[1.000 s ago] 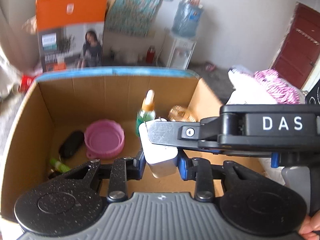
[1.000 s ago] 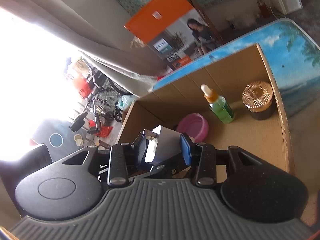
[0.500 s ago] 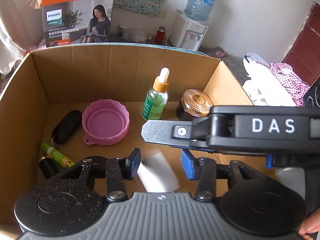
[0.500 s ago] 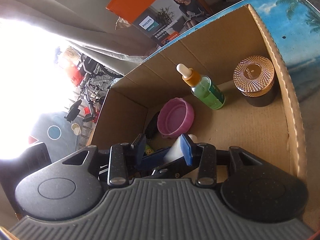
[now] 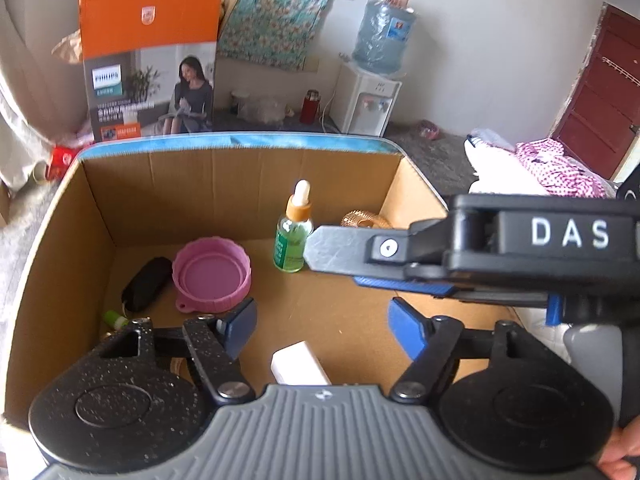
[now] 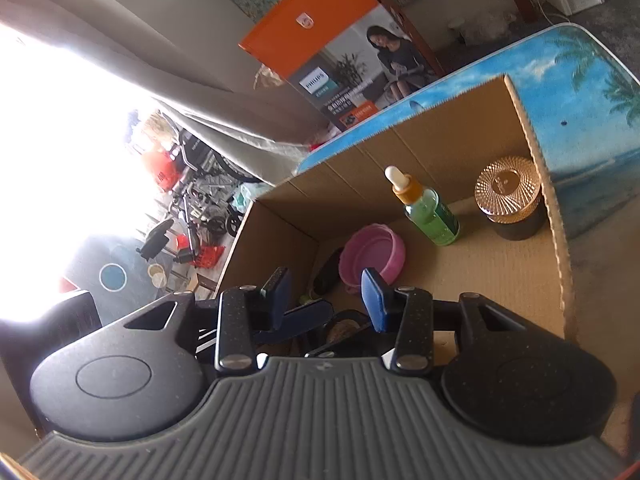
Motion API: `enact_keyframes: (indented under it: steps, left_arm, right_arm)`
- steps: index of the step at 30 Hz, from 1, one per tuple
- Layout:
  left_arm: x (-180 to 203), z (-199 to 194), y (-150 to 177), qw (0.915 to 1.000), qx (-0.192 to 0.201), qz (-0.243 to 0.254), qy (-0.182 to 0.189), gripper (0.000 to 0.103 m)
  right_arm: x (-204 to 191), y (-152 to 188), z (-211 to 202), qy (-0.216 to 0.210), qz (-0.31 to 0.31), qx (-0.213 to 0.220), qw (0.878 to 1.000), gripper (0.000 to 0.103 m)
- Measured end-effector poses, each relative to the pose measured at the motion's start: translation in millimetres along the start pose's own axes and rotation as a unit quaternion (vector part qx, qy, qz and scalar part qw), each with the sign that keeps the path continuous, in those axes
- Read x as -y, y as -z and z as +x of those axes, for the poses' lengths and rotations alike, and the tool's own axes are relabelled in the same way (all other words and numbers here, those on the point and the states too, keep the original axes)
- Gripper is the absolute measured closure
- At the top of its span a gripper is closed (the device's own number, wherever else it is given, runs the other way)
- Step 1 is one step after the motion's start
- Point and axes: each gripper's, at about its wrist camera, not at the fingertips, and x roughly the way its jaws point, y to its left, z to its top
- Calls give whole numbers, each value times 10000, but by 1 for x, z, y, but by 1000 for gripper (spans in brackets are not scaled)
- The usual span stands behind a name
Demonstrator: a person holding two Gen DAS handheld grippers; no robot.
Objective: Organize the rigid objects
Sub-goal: 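Move the open right tool back to the white pill bottle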
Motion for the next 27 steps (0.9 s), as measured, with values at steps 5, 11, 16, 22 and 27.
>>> enact_keyframes:
  steps: [5,11,16,22,27]
  left_arm:
    - [2,-34,8,9995,286,98,61,24]
    - [-13,-94,28,9960,865,206,11,11]
    - [-39,-134,49,9926,1173,145,-267,6]
    - [-72,-159,72,9886,1407,-124,-520,5]
    - [-89,-156,102,9886,1370,-200,-592,5]
  right_arm:
    - [-15,-1,-27,37,-280,266,9992,63]
    - [-40,-14,-35,293,-838,101,9960,62]
    - [-44,-12,16,914,-1179,-892,9848,56]
    - [-35,4,82,1637,-1522,-2018,9536,56]
    - [-27,12,104,1998,-1613,-2444,9351,62]
